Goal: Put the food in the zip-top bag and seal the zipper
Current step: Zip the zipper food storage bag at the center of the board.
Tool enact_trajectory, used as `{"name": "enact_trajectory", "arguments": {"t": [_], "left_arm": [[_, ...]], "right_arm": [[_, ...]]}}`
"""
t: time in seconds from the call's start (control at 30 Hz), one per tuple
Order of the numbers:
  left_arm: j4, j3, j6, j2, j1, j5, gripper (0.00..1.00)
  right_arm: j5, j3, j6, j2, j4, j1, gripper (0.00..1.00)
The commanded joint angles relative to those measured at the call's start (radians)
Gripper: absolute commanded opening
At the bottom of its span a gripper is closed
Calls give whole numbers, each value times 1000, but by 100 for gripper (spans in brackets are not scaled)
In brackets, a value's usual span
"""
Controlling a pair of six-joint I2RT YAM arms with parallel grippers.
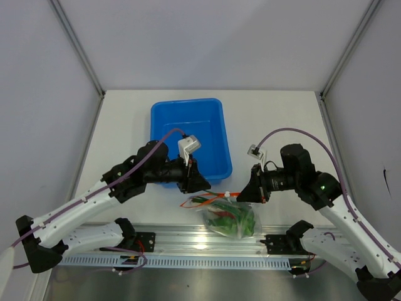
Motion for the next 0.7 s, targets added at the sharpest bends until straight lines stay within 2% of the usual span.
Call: {"name": "enact_trajectory", "arguments": {"t": [0.0, 0.5, 0.6, 0.67], "left_arm": [[44, -8, -19, -28, 0, 40, 24], [46, -48, -28, -35, -14, 38, 20], [46, -49, -26, -31, -16, 37, 16], [46, -49, -26, -28, -17, 35, 9]], "right_arm": [[-14, 2, -2, -4, 48, 5, 0], [-22, 4, 11, -9, 60, 10, 0], [-18, 10, 11, -10, 57, 11, 0], [-16, 13, 9, -10, 52, 13, 0]]}}
